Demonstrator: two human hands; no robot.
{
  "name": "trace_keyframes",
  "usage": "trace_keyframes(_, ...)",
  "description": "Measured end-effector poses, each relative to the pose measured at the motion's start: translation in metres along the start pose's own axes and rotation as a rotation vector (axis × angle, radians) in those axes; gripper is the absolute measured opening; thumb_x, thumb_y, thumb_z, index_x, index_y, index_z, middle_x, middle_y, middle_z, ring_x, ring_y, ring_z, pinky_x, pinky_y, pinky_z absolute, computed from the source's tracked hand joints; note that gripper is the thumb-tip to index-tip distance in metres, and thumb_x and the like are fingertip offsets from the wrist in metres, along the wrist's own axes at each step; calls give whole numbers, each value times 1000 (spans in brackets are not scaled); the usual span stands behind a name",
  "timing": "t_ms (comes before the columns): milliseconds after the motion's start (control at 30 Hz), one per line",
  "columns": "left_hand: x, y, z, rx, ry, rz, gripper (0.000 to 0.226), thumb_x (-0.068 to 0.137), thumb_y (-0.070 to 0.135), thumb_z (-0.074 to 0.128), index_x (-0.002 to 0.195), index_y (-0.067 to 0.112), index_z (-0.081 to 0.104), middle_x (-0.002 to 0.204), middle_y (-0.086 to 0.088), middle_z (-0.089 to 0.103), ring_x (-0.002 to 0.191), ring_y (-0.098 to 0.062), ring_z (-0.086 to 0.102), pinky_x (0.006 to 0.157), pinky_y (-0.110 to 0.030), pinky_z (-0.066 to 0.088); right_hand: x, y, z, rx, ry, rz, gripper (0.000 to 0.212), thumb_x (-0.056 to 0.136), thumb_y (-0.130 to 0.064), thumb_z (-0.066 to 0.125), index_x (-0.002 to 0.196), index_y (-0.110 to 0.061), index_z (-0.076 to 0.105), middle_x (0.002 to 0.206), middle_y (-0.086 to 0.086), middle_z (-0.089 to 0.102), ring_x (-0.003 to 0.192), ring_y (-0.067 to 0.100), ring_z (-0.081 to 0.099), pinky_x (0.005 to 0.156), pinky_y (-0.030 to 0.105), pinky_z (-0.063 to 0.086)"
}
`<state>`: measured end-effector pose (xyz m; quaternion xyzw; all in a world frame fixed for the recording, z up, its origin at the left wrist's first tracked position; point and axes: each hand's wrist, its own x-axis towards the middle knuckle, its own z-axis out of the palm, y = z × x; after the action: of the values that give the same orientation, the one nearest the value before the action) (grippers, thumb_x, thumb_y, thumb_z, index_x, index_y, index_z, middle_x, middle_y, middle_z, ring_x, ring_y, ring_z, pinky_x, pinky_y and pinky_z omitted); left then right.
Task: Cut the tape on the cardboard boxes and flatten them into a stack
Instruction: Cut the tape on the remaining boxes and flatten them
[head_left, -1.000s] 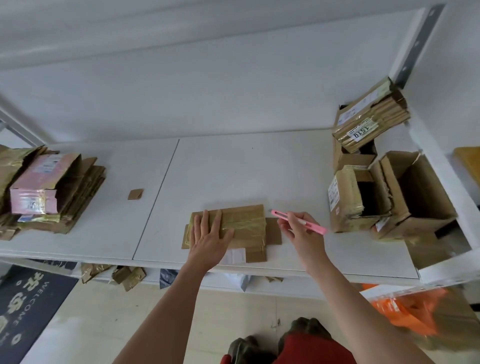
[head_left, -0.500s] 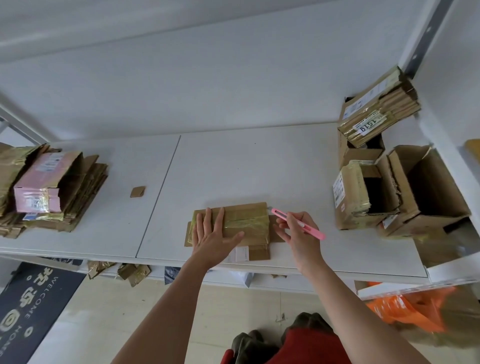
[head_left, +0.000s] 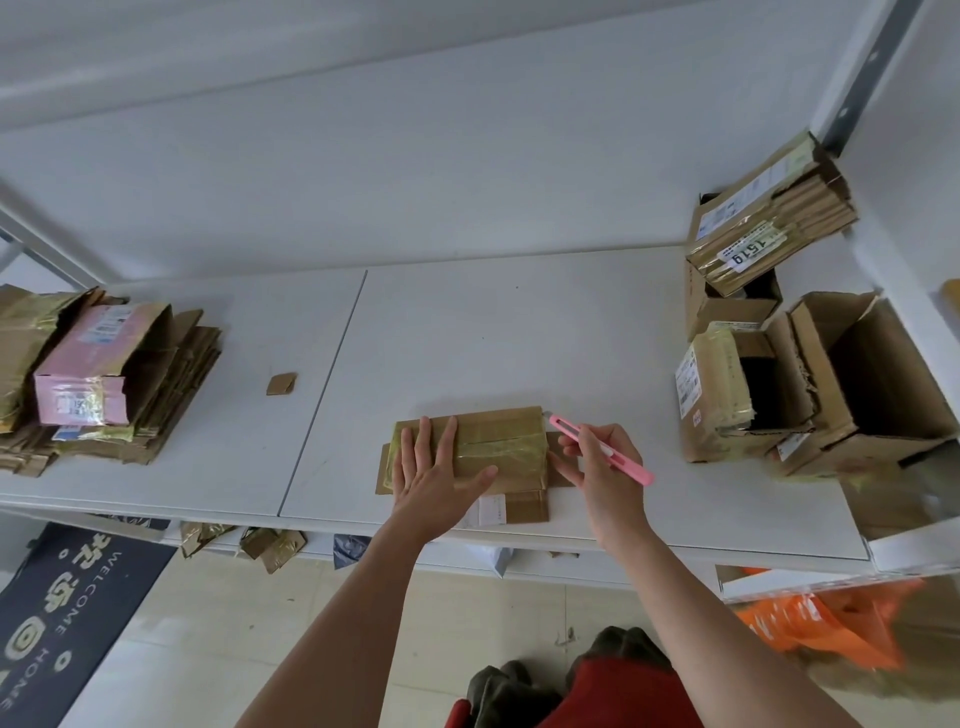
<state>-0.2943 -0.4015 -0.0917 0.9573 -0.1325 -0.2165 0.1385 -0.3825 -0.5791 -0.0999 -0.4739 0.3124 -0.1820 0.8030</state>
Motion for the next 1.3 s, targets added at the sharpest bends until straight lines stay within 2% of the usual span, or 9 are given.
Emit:
trace_keyframes(300,0,0,1,1,15,8,91,88,72,41,155,36,-9,161,2,-25,147,-21,-27,119,-43,-14,-3,4,2,-1,24,-36,11,101,-7,50,98,2,54,84,13,62,77,6,67,77,37,62)
trace_keyframes(500,0,1,1,-4,24,4,91,89,72,41,156,35,-8,162,2,-24,147,-21,-27,118,-42,-15,0,1,-1,-53,-41,-42,11,101,-7,50,91,-2,53,86,13,63,81,9,69,78,37,62)
trace_keyframes(767,-2,0,2,28,40,11,91,89,73,38,156,34,-9,162,1,-24,147,-21,-27,119,-40,-15,2,0,-11,-216,-122,-114,15,100,-2,51,87,6,47,83,13,61,82,13,67,75,37,61)
trace_keyframes(1300,-3,1,0,78,18,17,92,89,74,35,155,32,-13,161,-1,-27,147,-22,-28,119,-41,-15,-16,4,-27,-364,-233,-232,13,98,-2,53,86,3,51,83,8,63,93,20,70,81,37,60)
